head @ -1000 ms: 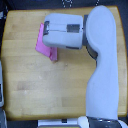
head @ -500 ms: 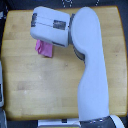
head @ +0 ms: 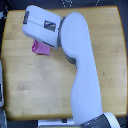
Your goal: Folding a cloth
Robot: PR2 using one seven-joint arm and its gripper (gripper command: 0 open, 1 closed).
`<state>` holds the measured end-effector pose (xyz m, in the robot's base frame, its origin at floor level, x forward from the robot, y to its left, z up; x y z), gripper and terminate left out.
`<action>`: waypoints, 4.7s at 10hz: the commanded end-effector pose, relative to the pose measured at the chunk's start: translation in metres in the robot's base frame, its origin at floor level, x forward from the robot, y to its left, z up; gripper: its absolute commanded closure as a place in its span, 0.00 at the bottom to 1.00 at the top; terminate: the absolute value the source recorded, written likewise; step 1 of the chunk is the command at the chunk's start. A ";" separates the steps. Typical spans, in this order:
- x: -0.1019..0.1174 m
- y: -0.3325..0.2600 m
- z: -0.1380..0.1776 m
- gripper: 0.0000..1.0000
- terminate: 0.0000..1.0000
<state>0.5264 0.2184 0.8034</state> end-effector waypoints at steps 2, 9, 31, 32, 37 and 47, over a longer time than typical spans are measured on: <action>0.021 0.022 -0.027 1.00 0.00; 0.023 0.001 -0.027 0.00 0.00; 0.092 -0.067 0.106 0.00 0.00; 0.092 -0.086 0.117 0.00 0.00; 0.060 -0.192 0.130 0.00 0.00; -0.025 -0.405 0.161 0.00 0.00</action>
<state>0.5383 -0.1072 0.9462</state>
